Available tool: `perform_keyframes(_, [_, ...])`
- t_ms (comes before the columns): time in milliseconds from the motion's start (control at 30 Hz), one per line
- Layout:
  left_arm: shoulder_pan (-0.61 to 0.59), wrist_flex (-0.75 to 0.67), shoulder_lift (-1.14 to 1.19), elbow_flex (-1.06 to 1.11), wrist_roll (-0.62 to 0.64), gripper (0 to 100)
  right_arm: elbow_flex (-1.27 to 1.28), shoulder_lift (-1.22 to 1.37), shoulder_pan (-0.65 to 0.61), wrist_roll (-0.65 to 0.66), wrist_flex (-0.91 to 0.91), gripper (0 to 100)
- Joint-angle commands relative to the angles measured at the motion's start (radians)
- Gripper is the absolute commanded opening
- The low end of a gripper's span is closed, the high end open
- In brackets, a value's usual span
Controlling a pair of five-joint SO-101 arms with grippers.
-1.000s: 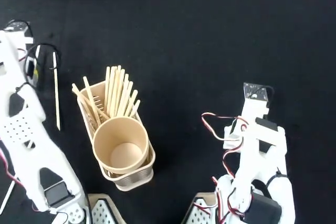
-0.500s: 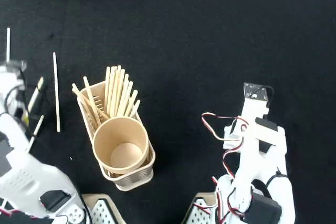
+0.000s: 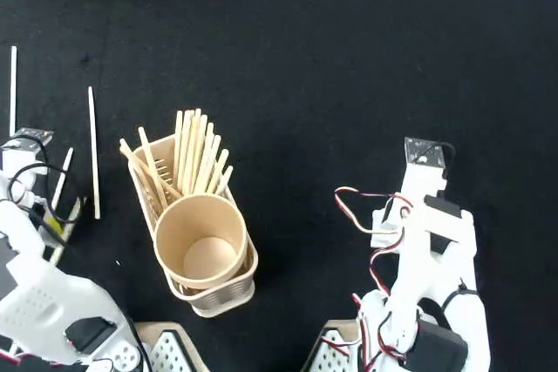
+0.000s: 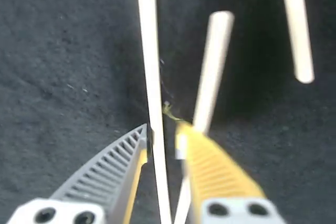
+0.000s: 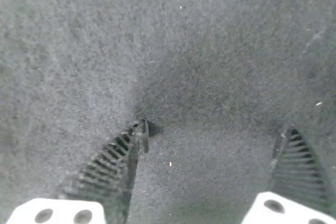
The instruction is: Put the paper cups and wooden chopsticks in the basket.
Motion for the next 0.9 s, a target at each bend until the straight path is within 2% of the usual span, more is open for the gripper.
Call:
perform_keyframes(0, [0.013, 0.138, -0.032, -0.137, 0.032, 17, 0.001, -0.010, 0.014, 0.006, 0.000, 38.2])
perform_keyframes(133, [0.039, 0.233, -0.023, -0.252, 0.041, 17, 0.001, -0.010, 0.014, 0.006, 0.000, 38.2])
perform_keyframes(233, [0.074, 0.229, -0.021, -0.220, 0.041, 16, 0.001, -0.010, 0.014, 0.006, 0.000, 38.2])
perform_keyframes(533, [0.082, -0.109, -0.020, 0.018, 0.048, 16, 0.001, -0.010, 0.014, 0.006, 0.000, 38.2])
perform_keyframes(633, [0.053, -0.189, -0.020, 0.045, 0.104, 16, 0.001, -0.010, 0.014, 0.006, 0.000, 38.2])
perform_keyframes(867, [0.051, -0.071, -0.068, -0.007, 0.117, 16, 0.001, -0.010, 0.014, 0.006, 0.000, 38.2])
